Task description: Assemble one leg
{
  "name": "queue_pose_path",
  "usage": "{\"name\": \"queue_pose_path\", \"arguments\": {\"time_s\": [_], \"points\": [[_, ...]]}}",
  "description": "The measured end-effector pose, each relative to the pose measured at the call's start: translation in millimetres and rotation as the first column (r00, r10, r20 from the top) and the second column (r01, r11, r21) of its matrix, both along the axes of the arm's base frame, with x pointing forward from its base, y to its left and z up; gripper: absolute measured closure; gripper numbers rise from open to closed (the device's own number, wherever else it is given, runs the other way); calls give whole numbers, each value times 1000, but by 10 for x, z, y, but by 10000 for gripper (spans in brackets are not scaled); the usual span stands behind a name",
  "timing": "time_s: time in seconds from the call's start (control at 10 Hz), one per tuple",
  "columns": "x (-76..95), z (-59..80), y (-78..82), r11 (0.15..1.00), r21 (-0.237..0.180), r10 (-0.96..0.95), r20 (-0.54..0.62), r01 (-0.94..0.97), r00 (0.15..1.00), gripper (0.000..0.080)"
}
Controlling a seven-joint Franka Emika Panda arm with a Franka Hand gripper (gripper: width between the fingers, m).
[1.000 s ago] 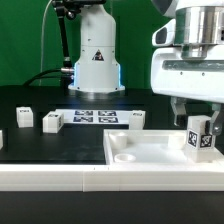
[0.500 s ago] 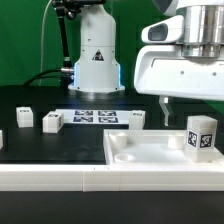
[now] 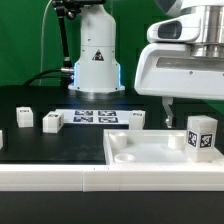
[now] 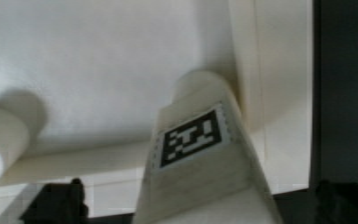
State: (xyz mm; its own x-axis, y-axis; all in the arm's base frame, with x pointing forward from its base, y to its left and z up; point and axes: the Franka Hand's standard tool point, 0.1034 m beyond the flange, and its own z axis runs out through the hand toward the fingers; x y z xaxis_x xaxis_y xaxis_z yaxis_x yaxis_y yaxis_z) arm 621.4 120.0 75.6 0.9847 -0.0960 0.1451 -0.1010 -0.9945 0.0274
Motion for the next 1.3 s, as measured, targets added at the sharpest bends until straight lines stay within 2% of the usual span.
{"name": "queue_pose_path", "arguments": {"time_s": [0.4,0.6,0.7,0.8,0.9,1.1,1.3], "points": [[-7,-4,35,980,-37,194,-12,-194,981,151],[-5,-4,25,976,-40,213,-14,-213,977,174],[-5,-4,25,977,-40,211,-14,-212,977,343],[-4,-3,26,979,-37,198,-12,-198,980,343],[-4,-3,26,983,-34,183,-11,-183,983,508],[-4,-3,25,989,-29,145,-8,-146,989,508],[-15,-9,57,997,2,-83,11,83,996,508]]}}
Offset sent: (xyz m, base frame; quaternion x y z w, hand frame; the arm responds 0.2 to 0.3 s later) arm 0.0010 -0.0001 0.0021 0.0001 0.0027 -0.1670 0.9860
